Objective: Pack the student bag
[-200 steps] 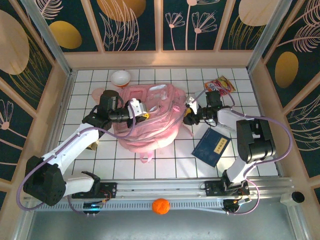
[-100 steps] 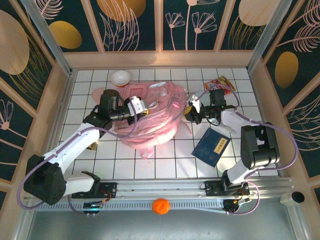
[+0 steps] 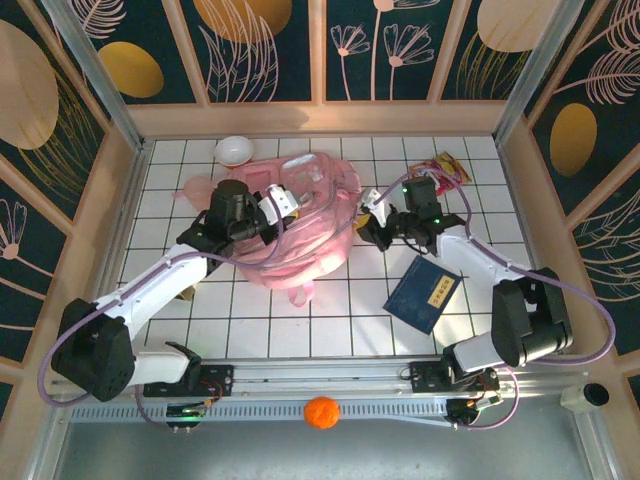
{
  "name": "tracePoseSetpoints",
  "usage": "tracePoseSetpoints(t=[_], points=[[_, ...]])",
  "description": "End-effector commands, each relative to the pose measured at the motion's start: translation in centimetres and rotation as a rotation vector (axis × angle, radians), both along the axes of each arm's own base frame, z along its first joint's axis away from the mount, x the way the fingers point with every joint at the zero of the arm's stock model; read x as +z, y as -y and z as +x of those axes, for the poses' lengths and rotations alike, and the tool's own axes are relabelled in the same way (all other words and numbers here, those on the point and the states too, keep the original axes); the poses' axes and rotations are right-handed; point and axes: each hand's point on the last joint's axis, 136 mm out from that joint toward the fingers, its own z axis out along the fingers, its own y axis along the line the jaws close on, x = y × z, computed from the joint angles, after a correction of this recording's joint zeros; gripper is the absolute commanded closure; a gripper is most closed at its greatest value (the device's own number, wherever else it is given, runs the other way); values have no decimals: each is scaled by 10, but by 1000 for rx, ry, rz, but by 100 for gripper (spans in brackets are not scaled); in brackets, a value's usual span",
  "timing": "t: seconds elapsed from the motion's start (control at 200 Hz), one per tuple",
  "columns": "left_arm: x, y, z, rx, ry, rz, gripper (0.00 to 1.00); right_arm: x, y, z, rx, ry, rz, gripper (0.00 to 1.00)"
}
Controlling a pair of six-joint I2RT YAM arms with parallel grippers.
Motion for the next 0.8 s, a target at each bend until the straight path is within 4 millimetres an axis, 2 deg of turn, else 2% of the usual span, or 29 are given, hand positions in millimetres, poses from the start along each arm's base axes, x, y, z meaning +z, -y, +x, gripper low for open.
tracePoseSetpoints(t=[0.0,0.165,0.3,0.345,0.41,0.43,0.49,0.616,0.796], points=[[40,4,23,104,103,-90,100,4,-8,-12,-17,-14,-12,100],[53,5,39,210,57,-209,100,21,-23,-28,-10,3,12,100],[51,14,47,279,8,-292,100,33,-39,-49,12,-15,50,100],[50,20,47,284,-3,-317,100,34,-45,-54,3,-28,54,100],[45,28,45,289,-23,-329,100,34,-49,-50,-94,-56,56,100],[58,32,48,294,-9,-352,100,34,-50,-50,-113,-67,57,100],[60,34,52,330,-28,-379,100,35,-55,-54,-166,-107,71,100],[55,31,63,417,-33,-376,100,37,-67,-74,-181,-168,96,100],[53,29,74,462,-11,-339,100,40,-68,-88,-236,-291,146,100]])
